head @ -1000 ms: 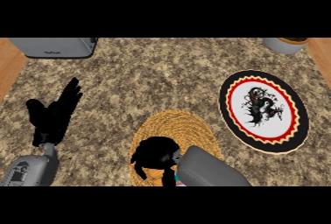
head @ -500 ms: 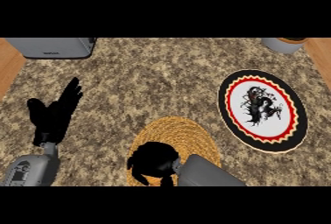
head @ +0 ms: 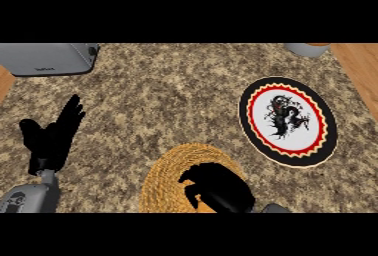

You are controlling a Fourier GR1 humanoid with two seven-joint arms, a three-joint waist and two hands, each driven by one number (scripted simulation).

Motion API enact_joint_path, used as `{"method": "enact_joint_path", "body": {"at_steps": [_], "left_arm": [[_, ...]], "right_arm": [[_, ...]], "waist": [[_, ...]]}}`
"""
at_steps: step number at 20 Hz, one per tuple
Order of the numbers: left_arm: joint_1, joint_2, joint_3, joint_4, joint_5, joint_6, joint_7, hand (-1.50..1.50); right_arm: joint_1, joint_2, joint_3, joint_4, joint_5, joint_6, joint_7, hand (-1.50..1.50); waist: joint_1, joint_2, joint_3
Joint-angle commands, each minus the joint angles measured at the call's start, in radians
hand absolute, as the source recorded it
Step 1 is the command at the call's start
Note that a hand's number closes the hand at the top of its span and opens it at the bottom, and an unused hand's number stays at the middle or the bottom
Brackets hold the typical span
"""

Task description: Pick the croissant from the placemat and place it in the plate

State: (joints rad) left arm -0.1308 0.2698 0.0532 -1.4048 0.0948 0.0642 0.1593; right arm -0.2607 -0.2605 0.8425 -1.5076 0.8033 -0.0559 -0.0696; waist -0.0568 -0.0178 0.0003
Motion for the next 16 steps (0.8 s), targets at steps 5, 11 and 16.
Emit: {"method": "enact_joint_path", "body": {"at_steps": [5, 11, 16], "left_arm": [[0.019, 0.018, 0.018, -0.035, 0.006, -0.005, 0.006, 0.00], [-0.084, -0.006, 0.010, 0.081, -0.003, -0.026, -0.023, 0.00], [-0.042, -0.057, -0.036, 0.014, -0.038, 0.000, -0.013, 0.00]], "right_arm": [[0.227, -0.182, -0.214, -0.413, 0.042, -0.260, 0.085, 1.50], [0.336, -0.253, -0.415, -0.576, -0.173, -0.202, 0.125, 1.50], [0.267, -0.224, -0.590, -0.413, -0.311, -0.166, 0.097, 1.50]], "waist": [[-0.001, 0.005, 0.000], [0.029, 0.019, 0.000], [0.054, 0.019, 0.000]]}}
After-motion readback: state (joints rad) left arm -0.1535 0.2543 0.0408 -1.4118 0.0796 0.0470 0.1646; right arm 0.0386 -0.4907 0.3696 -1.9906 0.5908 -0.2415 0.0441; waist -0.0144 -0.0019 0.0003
